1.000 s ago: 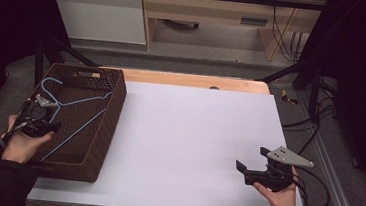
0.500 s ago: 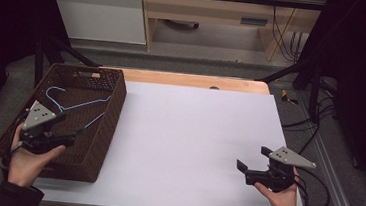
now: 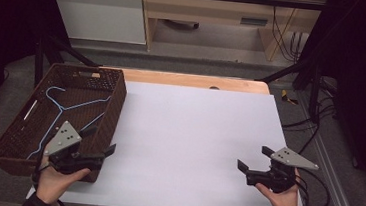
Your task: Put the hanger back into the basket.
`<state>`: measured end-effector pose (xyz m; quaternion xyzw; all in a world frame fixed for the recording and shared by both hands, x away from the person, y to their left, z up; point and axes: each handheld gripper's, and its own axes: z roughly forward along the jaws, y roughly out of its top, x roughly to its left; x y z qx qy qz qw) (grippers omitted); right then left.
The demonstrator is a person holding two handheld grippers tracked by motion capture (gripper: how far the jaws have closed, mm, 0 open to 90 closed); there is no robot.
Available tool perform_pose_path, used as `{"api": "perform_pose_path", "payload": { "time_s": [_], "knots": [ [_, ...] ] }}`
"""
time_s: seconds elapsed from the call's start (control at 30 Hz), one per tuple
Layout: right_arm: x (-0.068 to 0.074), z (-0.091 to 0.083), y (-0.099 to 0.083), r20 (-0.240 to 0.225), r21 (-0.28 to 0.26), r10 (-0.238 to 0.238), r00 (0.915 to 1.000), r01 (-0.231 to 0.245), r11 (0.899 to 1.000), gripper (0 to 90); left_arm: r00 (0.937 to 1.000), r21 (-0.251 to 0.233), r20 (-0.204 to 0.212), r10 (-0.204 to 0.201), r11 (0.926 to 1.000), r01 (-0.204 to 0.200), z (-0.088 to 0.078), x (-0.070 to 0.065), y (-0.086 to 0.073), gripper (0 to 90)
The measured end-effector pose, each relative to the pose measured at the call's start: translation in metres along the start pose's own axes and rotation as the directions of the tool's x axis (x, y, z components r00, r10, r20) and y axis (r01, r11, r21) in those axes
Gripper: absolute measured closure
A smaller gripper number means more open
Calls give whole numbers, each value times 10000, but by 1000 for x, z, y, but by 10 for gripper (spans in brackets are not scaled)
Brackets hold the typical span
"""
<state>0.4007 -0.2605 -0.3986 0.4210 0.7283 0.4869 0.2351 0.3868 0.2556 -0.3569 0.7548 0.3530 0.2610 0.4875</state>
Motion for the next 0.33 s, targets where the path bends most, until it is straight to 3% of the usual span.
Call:
{"api": "perform_pose_path", "payload": {
  "time_s": [0.2,0.33],
  "knots": [
    [1,-1,0,-51,11,99,9999,-99,10000,30,9996,90,278,29,10000,-32,12,-8,-11,156],
    [0,-2,0,-100,-64,94,9999,-95,9999,31,9997,155,255,42,9999,-46,15,-8,-16,138]
  ]
}}
